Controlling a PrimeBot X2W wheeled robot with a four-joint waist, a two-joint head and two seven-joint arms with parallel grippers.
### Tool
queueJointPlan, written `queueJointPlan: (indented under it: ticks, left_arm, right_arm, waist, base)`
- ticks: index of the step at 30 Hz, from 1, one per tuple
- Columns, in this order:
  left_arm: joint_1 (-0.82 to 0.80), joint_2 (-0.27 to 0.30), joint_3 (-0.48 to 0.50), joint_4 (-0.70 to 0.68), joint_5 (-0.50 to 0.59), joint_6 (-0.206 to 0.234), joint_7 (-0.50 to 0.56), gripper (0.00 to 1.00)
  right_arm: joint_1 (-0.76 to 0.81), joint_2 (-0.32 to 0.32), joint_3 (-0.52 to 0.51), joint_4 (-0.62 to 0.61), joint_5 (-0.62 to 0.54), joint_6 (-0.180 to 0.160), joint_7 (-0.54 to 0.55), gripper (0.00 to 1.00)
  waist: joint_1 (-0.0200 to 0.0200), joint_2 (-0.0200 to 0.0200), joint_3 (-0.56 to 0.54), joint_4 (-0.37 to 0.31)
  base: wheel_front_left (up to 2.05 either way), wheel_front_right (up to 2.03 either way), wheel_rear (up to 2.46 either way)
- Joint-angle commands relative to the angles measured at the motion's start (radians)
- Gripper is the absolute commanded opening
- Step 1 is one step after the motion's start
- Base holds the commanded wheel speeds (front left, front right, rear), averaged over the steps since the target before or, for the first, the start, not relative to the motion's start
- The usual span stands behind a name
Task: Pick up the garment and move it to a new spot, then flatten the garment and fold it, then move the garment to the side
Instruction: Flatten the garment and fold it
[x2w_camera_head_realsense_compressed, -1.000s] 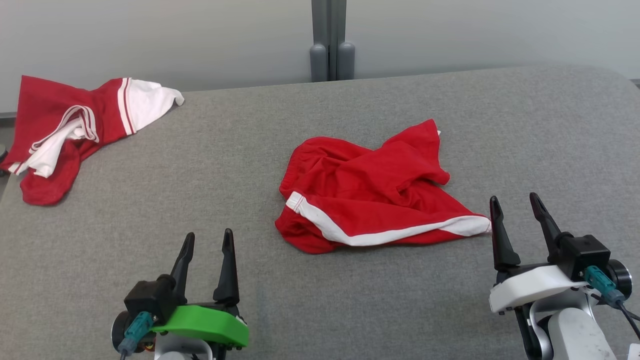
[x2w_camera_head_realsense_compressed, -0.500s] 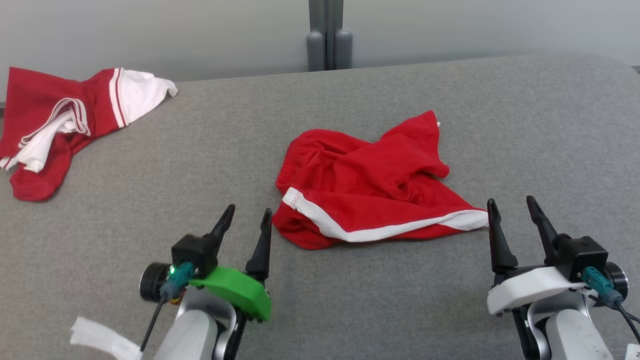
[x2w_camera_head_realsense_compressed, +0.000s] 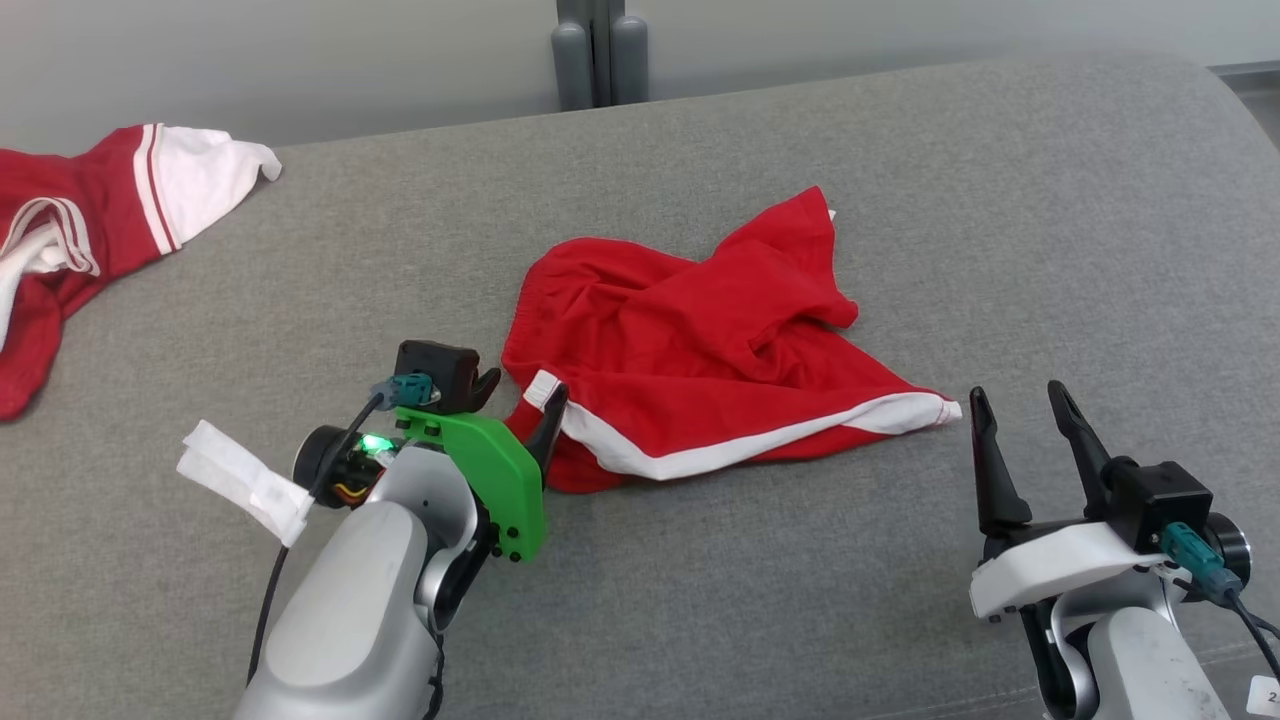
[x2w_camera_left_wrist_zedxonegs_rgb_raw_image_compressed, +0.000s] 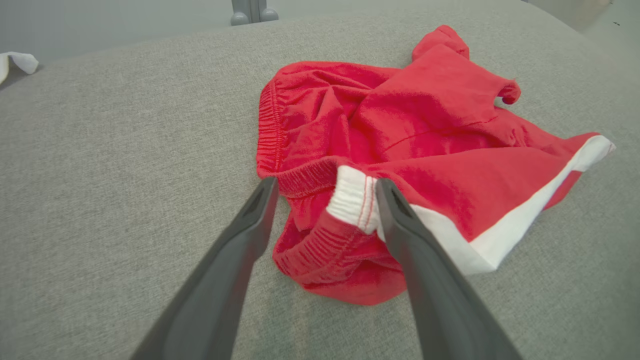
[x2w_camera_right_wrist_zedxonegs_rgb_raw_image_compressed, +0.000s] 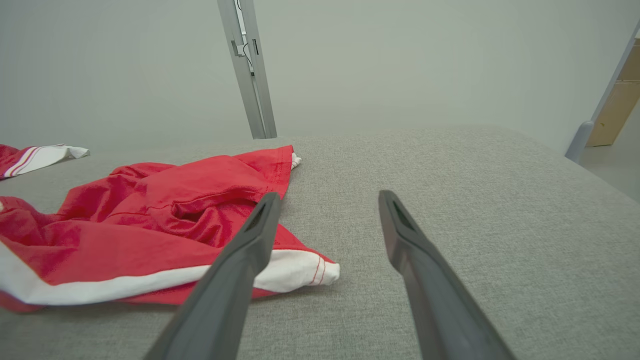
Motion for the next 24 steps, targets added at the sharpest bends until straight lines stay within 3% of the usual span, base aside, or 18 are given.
queueJointPlan:
  ticks: [1, 15, 20, 21, 22, 24]
  left_arm:
    - [-0.016, 0.011, -0.004, -0.001, -0.021, -0.003, 0.015, 1.0]
    - [0.011, 0.043, -0.127, -0.076, -0.087, -0.009, 0.068, 1.0]
    - [0.003, 0.049, -0.148, -0.085, -0.106, -0.009, 0.071, 0.67]
    - [0.002, 0.053, -0.151, -0.088, -0.111, -0.009, 0.073, 0.54]
    - [0.002, 0.057, -0.153, -0.09, -0.112, -0.009, 0.075, 0.48]
    - [0.003, 0.071, -0.157, -0.087, -0.109, -0.009, 0.084, 0.47]
  right_arm:
    - [-0.005, -0.002, -0.004, -0.003, 0.001, -0.001, -0.001, 1.0]
    - [-0.008, -0.002, -0.012, 0.004, -0.011, -0.001, -0.001, 1.0]
    - [-0.013, -0.002, -0.005, 0.008, -0.009, -0.001, -0.001, 1.0]
    - [-0.012, -0.002, -0.006, 0.007, -0.01, -0.001, -0.001, 1.0]
    - [-0.012, -0.002, -0.008, 0.006, -0.01, -0.001, -0.001, 1.0]
    - [-0.011, -0.002, -0.014, 0.006, -0.013, -0.001, -0.001, 1.0]
  waist:
    - [-0.0001, 0.0, 0.013, -0.012]
    - [-0.0001, 0.0, 0.019, -0.007]
    - [-0.0001, 0.0, 0.022, -0.01]
    - [-0.0001, 0.0, 0.023, -0.01]
    - [-0.0001, 0.0, 0.024, -0.01]
    - [-0.0001, 0.0, 0.026, -0.009]
  base:
    - [0.0, 0.0, 0.0]
    - [0.0, 0.0, 0.0]
    - [0.0, 0.0, 0.0]
    - [0.0, 0.0, 0.0]
    - [0.0, 0.0, 0.0]
    - [0.0, 0.0, 0.0]
